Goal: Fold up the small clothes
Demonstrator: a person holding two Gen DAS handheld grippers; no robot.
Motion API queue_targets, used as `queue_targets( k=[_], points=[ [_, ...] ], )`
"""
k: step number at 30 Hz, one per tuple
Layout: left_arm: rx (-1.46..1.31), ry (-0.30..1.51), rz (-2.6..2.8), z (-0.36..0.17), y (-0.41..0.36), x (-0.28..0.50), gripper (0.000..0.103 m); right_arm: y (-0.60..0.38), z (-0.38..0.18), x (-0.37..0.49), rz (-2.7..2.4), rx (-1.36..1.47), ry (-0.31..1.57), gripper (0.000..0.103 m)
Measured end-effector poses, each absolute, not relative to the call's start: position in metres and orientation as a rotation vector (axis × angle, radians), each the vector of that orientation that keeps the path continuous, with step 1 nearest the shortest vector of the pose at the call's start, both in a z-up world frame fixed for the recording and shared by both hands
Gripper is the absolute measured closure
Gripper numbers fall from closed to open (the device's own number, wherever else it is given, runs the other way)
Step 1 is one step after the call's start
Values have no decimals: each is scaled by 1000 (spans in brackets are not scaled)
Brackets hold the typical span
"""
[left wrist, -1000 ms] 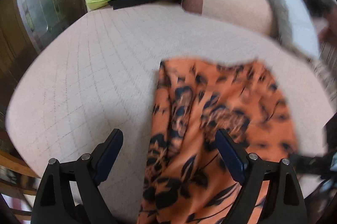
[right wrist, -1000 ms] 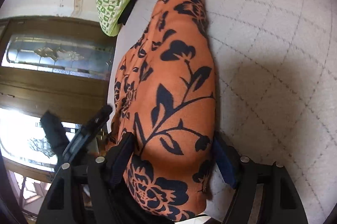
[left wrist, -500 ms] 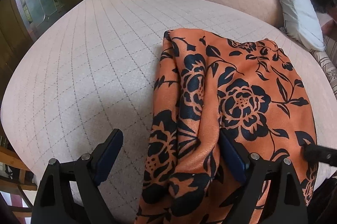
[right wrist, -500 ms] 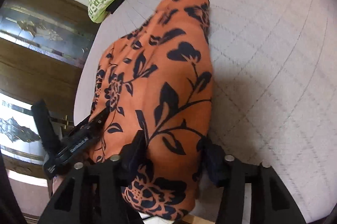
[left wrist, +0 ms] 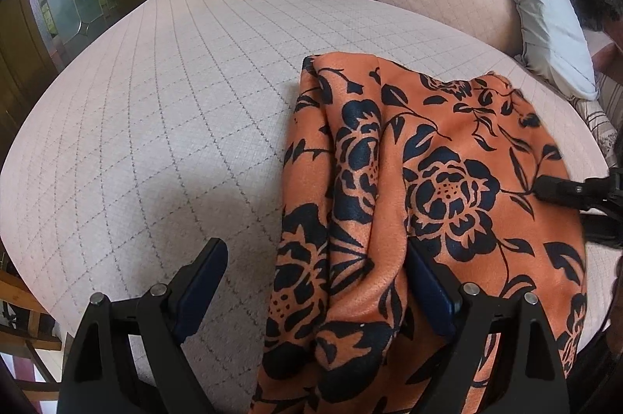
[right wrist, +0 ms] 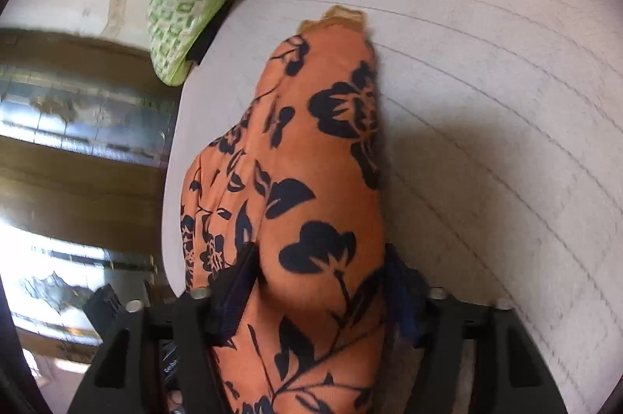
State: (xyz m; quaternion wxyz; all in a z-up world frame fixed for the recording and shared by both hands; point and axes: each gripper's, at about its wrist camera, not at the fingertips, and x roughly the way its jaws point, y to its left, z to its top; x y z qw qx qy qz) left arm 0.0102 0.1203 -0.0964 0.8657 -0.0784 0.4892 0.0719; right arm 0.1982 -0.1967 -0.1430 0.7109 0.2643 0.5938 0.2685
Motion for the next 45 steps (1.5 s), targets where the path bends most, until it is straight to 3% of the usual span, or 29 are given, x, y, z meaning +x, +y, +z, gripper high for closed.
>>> queue_targets(
  k=[4,6,8,10,18,23,28,29,30,31,37,40,45],
  points=[
    [-160,1022,153,-98,118,12,11,-169,-101,181,587,318,1191,64],
    [-160,1024,151,-100,117,14,11,-162,-113,181,550,225,1219,61],
    [-158,1019,151,-100,118,13,11,-173,-133,188,515,307,1268,50],
    [-182,1020,144,-101,121,13,11,-178,-127,189,518,369,1268,46],
    [-431,866,94,-57,178,-7,13,-197,-69,158,527,359,1100,43],
    [-581,1057,-9,-87,200,24,13,-167,-60,154,753,443,1107,39],
    [-565,1161,-36,-105,186,35,15,-120,-107,142,827,305,1264,39],
    [-551,1155,-58,-101,181,34,22,-117,-111,139,824,276,1249,39],
    [-558,1151,-87,-99,177,34,56,-115,-110,137,826,267,1227,39],
    [-589,1168,-124,-99,173,35,75,-116,-110,137,828,271,1227,39],
    [-572,1082,-85,-89,166,19,81,-120,-114,138,848,303,1237,39],
    [-799,1138,-47,-130,190,22,74,-121,-115,134,857,281,1223,39],
    [-742,1117,-55,-98,186,22,76,-117,-119,139,857,282,1238,39]
  ],
)
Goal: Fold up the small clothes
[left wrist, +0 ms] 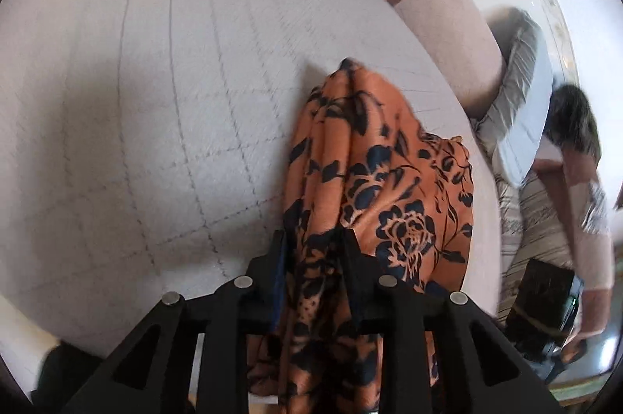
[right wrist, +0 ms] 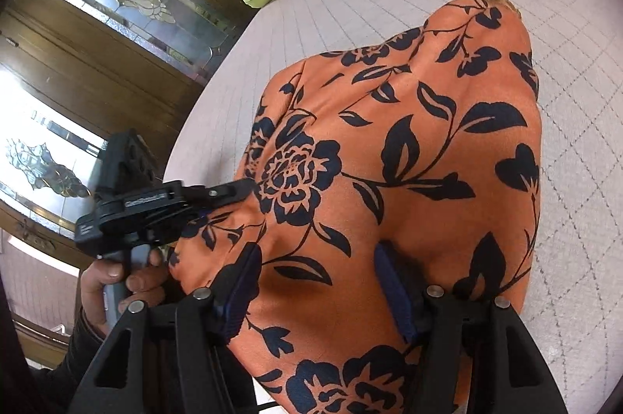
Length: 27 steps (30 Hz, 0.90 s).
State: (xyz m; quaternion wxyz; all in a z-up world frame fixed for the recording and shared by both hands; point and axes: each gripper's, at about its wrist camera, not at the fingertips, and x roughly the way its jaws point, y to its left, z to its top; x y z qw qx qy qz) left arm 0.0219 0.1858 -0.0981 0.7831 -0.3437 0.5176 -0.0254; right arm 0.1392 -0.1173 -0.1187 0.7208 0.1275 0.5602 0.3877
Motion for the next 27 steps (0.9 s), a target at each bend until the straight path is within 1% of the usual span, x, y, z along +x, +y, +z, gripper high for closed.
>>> queue_targets(
  k=[2,3,4,5,6,7,8,9,10,11,12,13,15,17,21,23,24,27],
  points=[
    [-654,1083,-52,-77,174,18,75,-121,-119,141,864,305,1241,39],
    [-602,1076,-64,-67,166,15,69,-122,-120,142,866,320,1240,39],
    [-549,1080,-76,-61,157,12,61,-124,-120,143,866,333,1240,39],
    [-513,1081,-80,-58,151,9,57,-125,-121,144,866,340,1241,39],
    [-482,1084,-82,-56,145,4,51,-125,-120,145,868,339,1242,39],
    [-437,1102,-71,-60,137,-1,49,-125,-120,146,872,336,1243,39],
    [-394,1136,-33,-70,142,-11,49,-126,-121,147,874,337,1244,39],
    [-365,1177,13,-83,142,-13,53,-127,-121,147,876,339,1243,39],
    [-421,1198,6,-98,146,-15,53,-127,-121,147,878,343,1243,38],
    [-567,1210,-6,-111,158,-17,54,-128,-122,147,880,346,1243,39],
    [-600,1196,-13,-110,162,-17,63,-129,-122,146,881,349,1247,39],
    [-673,1196,-38,-111,166,-17,68,-128,-121,146,879,342,1249,38],
    [-710,1191,-47,-115,170,-17,68,-130,-119,144,878,333,1246,38],
    [-688,1188,-52,-114,169,-16,68,-132,-121,146,883,353,1250,38],
    [-458,1127,-18,-78,150,-14,68,-140,-123,152,892,407,1258,39],
    [-330,1050,21,-53,137,-13,61,-145,-116,153,877,422,1262,39],
    [-294,1017,27,-45,131,-11,55,-150,-109,152,882,441,1243,39],
    [-201,942,26,-27,115,-8,53,-168,-90,151,884,495,1169,39]
  ],
)
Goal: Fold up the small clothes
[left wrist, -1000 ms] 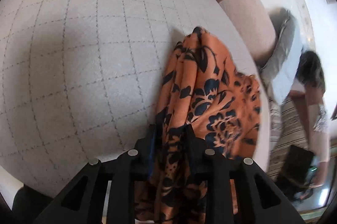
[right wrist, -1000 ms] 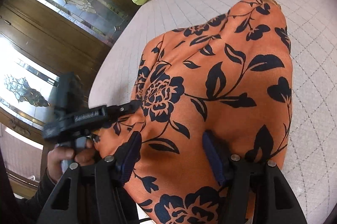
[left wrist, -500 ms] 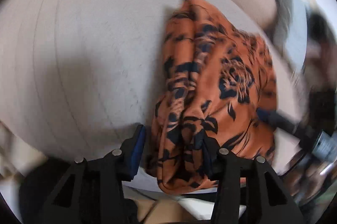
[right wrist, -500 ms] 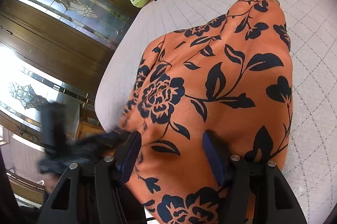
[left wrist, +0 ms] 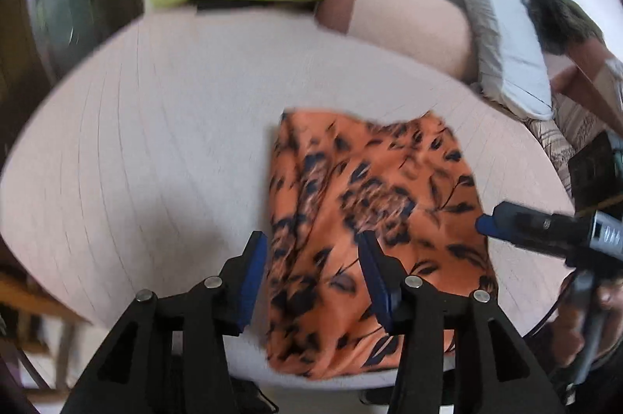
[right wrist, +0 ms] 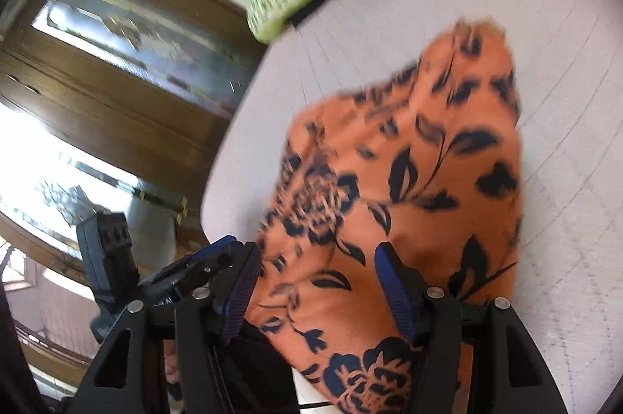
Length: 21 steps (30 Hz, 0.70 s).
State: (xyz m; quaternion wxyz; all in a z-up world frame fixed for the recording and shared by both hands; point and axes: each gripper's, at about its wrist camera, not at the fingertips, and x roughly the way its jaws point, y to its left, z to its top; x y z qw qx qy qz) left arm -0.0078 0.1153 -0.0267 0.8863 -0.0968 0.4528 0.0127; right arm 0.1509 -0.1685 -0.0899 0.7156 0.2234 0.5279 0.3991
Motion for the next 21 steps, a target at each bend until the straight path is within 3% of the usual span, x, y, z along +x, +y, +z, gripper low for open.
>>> queue_targets(
  k=[4,7,9,13,16,18,21],
  points=[
    [-126,1056,23,-60,102,6,53,-189,-80,166,871,568,1135,37],
    [-38,1068,76,-86,95,7,50,-187,-106,180,858,593,1197,27],
    [-31,1060,78,-77,92,8,51,-183,-137,186,803,567,1291,35],
    [-19,970,9,-49,84,4,50,-184,-100,190,825,524,1215,34],
    [3,1018,18,-66,82,9,48,-180,-85,208,847,558,1170,34],
    [3,1062,67,-83,91,9,46,-177,-97,224,813,563,1178,28],
    [17,1055,79,-83,91,12,45,-170,-151,243,729,579,1303,29]
  ],
)
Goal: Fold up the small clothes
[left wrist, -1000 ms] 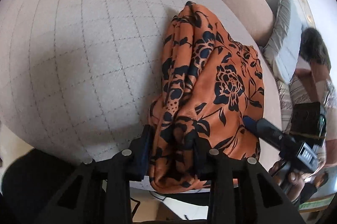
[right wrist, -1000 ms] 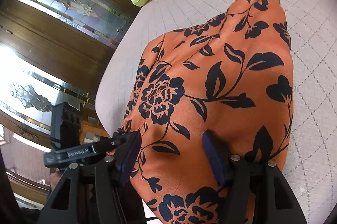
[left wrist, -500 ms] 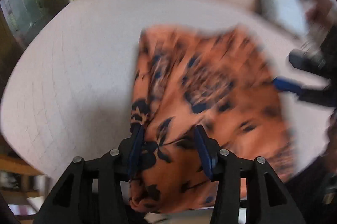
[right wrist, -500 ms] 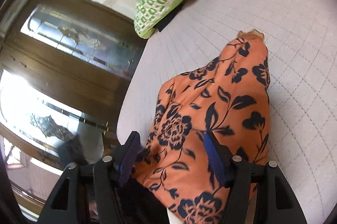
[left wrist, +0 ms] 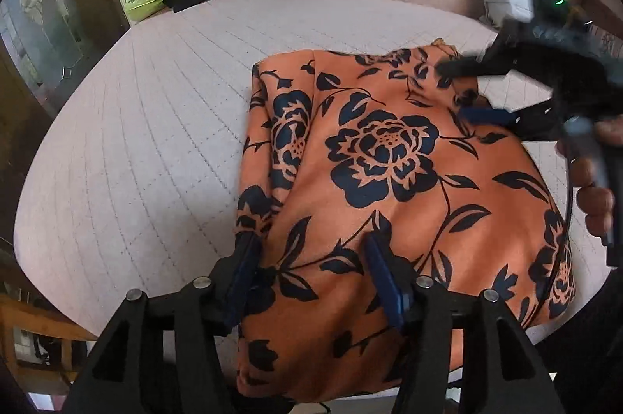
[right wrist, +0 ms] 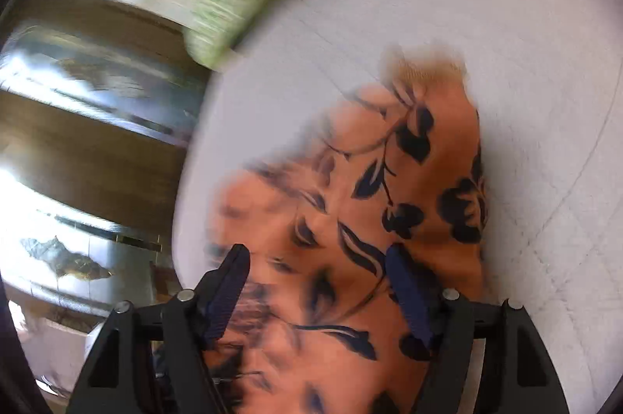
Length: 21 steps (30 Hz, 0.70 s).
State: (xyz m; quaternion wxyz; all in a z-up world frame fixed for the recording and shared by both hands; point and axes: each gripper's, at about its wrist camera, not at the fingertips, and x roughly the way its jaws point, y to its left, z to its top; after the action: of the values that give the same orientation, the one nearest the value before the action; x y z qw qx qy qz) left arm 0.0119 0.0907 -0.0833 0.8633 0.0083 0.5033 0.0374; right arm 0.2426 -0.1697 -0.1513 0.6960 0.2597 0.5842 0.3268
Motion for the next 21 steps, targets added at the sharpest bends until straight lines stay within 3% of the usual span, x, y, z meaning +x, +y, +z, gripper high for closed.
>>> queue_targets(
  k=[9,21],
  points=[
    [-7,1054,79,-87,93,17,43,-206,-90,187,706,527,1166,29],
    [-62,1050,68,-72,94,11,43,-259,-133,139,603,640,1241,28]
  ],
)
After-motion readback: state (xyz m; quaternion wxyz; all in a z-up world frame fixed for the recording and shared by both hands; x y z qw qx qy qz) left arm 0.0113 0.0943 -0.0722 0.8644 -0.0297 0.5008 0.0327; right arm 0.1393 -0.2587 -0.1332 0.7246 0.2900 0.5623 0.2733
